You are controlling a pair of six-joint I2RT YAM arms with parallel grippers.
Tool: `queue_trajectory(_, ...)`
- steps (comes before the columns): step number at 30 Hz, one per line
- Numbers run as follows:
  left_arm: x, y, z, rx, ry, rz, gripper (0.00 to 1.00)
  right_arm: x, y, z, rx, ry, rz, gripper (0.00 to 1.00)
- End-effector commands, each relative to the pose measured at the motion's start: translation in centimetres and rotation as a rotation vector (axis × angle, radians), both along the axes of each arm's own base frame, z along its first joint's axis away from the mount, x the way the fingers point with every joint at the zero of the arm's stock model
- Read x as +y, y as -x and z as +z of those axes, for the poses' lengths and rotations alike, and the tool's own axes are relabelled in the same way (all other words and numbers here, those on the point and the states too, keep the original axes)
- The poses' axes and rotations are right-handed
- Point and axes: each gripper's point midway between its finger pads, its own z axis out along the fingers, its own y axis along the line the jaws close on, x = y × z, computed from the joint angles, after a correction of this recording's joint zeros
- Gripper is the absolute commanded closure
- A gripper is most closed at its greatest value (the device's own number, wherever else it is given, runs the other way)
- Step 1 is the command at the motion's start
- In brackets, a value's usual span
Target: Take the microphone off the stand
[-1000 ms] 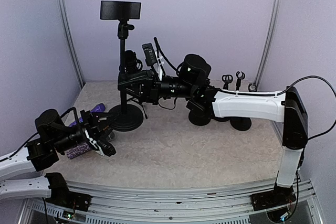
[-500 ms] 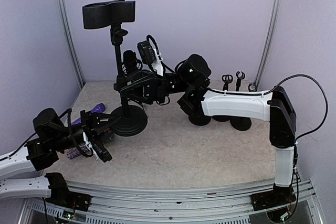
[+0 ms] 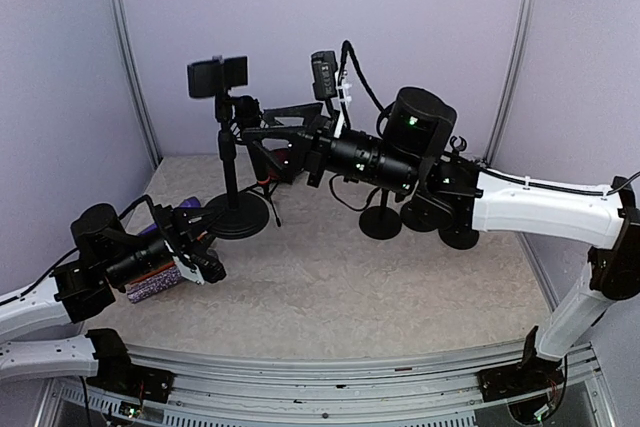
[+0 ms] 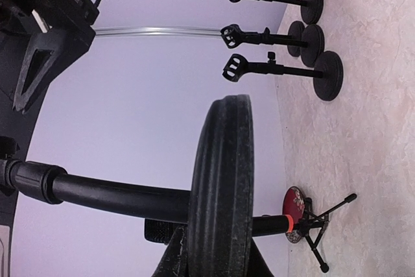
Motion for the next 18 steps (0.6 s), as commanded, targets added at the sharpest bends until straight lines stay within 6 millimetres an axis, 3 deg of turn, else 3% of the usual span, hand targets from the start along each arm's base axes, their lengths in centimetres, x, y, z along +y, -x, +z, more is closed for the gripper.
queue_trajectory(1, 0.5, 0.0, 4.2, -0.083, 0.102, 0.018, 1.00, 2.4, -1.1, -2.8, -0.030, 0.114, -0.178, 0.29)
queue_trajectory(5, 0.6, 0.1, 4.2, -0.086, 0.102, 0.023, 1.00, 4.2, -1.8, -3.4, -0.028, 0.167, -0.253, 0.36)
queue_trajectory(11, 0.8, 0.2, 4.0, -0.093, 0.096, 0.024, 1.00, 5.1, -2.5, -4.1, -0.019, 0.172, -0.293, 0.39)
queue_trajectory(18, 0.7, 0.5, 3.5, -0.108, 0.076, 0.012, 1.00, 7.0, -4.5, -5.0, -0.030, 0.208, -0.355, 0.53)
